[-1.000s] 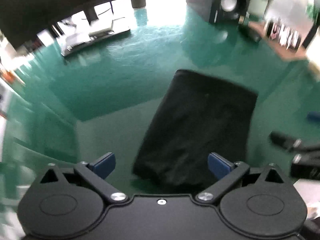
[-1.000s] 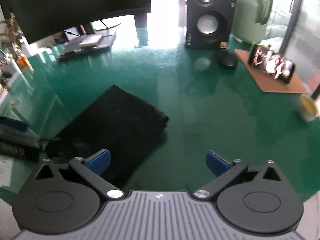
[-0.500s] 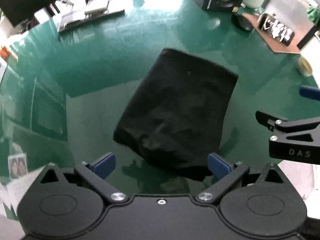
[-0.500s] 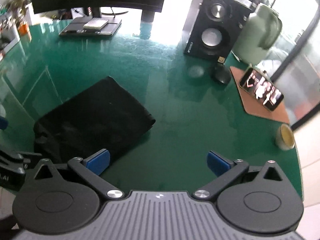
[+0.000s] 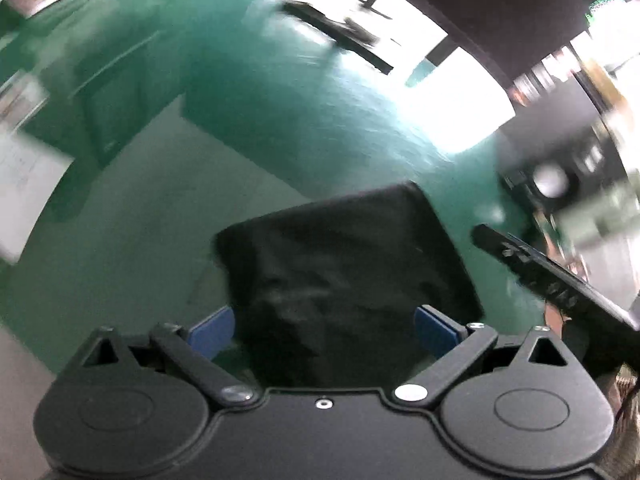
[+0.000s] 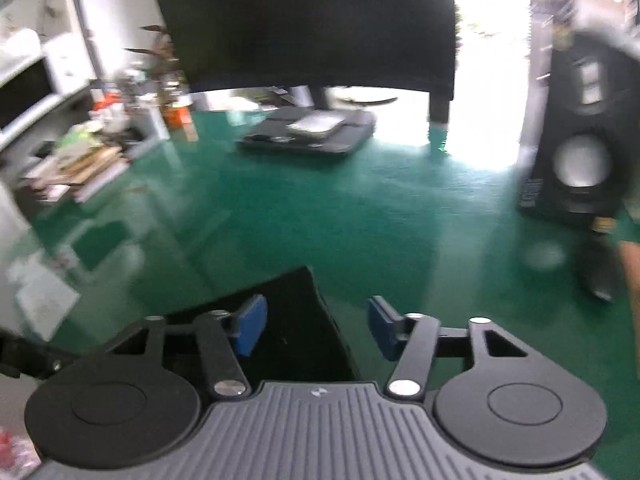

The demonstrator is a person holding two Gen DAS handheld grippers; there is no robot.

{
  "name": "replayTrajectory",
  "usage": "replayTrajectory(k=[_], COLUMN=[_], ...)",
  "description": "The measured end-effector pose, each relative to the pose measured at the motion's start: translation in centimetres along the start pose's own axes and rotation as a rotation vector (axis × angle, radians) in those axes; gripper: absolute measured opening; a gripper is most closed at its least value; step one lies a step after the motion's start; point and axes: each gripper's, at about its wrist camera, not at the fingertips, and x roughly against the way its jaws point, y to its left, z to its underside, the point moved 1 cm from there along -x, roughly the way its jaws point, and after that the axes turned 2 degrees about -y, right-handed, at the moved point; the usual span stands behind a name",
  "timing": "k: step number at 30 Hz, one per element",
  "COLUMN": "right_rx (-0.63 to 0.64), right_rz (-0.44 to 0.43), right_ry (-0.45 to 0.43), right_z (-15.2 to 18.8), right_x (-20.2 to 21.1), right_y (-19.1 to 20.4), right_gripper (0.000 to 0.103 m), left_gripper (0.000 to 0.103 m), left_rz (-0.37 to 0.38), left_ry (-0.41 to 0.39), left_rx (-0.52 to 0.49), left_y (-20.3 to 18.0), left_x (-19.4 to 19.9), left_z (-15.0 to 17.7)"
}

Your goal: Fold clothes

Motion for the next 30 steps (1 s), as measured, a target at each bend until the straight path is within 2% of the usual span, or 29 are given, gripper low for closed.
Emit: replayTrajectory(k=[1, 5, 8, 10, 11, 12, 13, 15, 16, 21, 22, 26, 30], right_rx=[0.002, -0.015, 0.033, 0.046, 0.071, 0.095, 0.119, 0.144, 0.146, 0.138, 0.1, 0.062, -0.037], right_rz=[-0.013, -0.17, -0.196, -0.202, -0.198, -0.194, -0.201, -0.211, -0.214, -0.214, -0.205, -0.153, -0.075], right_ry=[0.008, 0.096, 0.128, 0.149, 0.16, 0.17, 0.164, 0.157, 0.156, 0.139, 0.129, 0.104, 0.074], right_z=[-0.2, -2.1, -2.7, -2.8, -2.7, -2.5, -2.4, -2.2, -2.1, -1.7, -1.7, -1.7, -1.6], right_x=[-0.4, -4.3, -6.5, -7.8, -8.3, -8.8, -8.8, -8.8, -8.8, -8.6, -8.5, -8.0, -7.6], right_y=[-0.4, -2.9, -2.4, -2.2, -2.0, -1.7, -1.2, -0.7, -0.6, -0.9, -1.6, -2.8, -5.4], right_gripper=[0.07, 0.07, 0.07, 0.07, 0.067, 0.056, 0.05, 0.025, 0.023, 0.015, 0.015, 0.015, 0.015], left_gripper=[0.098, 0.098, 0.098, 0.098, 0.098, 0.098, 0.098, 0.098, 0.099, 0.1, 0.1, 0.1, 0.1], left_rz=[-0.004, -0.003, 0.003, -0.012, -0.019, -0.027, -0.032, -0.041, -0.052, -0.085, -0.086, -0.091, -0.101], left_ry=[-0.004, -0.06, -0.103, -0.105, -0.106, -0.106, -0.101, -0.091, -0.082, -0.087, -0.086, -0.088, -0.092], left_rx=[0.007, 0.138, 0.161, 0.16, 0.16, 0.159, 0.162, 0.167, 0.166, 0.086, 0.074, -0.007, -0.092], left_y=[0.1, 1.3, 1.0, 0.9, 0.8, 0.7, 0.6, 0.5, 0.5, -1.2, -1.5, -3.2, -4.8], left_x=[0.0, -0.5, -0.9, -1.5, -1.8, -2.1, -2.5, -2.9, -3.3, -4.8, -5.0, -6.5, -8.3], left_z=[0.1, 0.7, 0.3, 0.1, 0.0, 0.0, -0.1, -0.2, -0.3, -1.0, -1.3, -3.1, -5.1])
